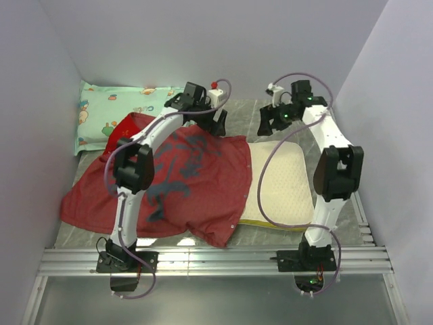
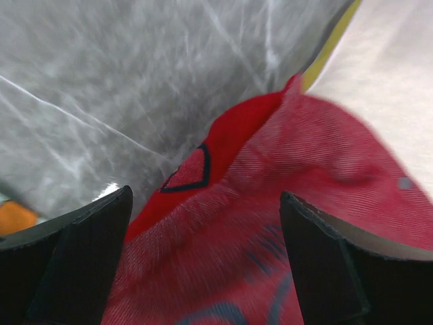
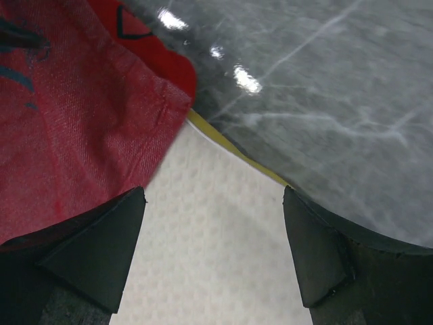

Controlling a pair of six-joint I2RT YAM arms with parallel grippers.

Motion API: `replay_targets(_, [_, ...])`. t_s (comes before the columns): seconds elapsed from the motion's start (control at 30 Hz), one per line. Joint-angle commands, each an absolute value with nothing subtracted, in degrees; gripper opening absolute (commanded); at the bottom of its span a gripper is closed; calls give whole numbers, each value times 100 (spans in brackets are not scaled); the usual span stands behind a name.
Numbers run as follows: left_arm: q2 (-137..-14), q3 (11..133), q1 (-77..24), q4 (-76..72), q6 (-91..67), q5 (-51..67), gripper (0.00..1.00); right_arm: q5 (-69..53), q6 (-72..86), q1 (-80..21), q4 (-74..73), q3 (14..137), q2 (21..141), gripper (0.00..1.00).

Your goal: Put the pillow into the pillowcase

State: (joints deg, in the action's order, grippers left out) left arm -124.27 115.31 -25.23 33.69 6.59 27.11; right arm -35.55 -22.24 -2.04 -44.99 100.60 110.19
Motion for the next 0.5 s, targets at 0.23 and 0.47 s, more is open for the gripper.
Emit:
replay_targets(0.23, [-13515,11759,-2558,2145,-377,4340,92,-4147,-3101,-404,-4885,9800,11952,88])
replay_targets(0.47, [-13860,11496,-2566,1477,-1239,5255,62,-5148,-3902,-580,-5651,10011,12173,15])
